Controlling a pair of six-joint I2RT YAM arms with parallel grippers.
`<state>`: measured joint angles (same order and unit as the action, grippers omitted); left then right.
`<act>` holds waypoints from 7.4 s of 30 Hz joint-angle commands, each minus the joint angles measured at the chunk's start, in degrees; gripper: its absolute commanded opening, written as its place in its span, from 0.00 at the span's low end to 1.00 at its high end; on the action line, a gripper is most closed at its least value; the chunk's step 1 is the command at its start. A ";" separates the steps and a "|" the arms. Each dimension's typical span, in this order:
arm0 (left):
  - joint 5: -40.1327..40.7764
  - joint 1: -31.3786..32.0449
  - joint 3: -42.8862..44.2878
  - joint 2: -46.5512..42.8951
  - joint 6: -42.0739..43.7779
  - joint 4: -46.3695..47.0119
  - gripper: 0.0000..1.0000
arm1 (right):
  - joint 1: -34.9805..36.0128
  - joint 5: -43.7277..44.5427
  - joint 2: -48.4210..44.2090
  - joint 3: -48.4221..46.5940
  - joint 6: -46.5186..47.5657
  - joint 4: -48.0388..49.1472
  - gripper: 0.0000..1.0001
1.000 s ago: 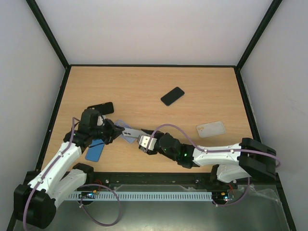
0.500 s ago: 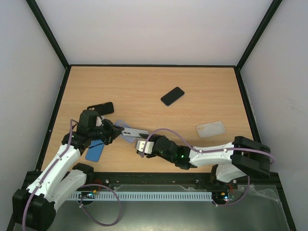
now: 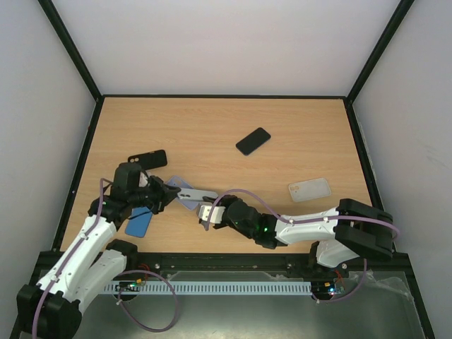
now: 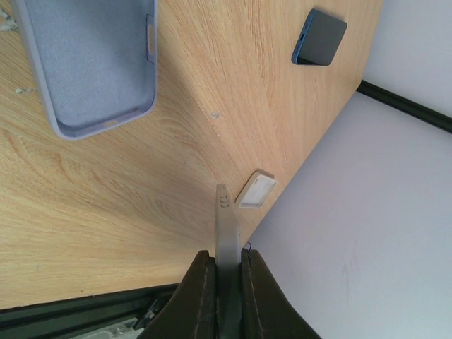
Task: Put the phone into the phone case
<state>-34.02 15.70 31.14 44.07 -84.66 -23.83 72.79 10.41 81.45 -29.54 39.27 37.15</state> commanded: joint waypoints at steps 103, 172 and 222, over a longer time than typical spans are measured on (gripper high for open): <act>15.30 15.18 -0.94 32.18 44.98 23.86 0.47 | -15.04 -21.47 -22.01 8.48 -103.19 -15.11 0.02; 5.91 16.38 -22.98 32.18 29.09 61.57 0.37 | -15.55 -30.66 13.88 5.43 -105.18 0.50 0.06; 9.10 23.05 -21.48 33.13 22.79 60.23 0.33 | -15.97 -22.30 1.18 7.59 -103.62 -8.73 0.04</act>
<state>-23.81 37.08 9.78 80.60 -61.91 40.40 56.60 -13.87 85.32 -22.68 -63.68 27.57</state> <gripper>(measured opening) 0.335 0.048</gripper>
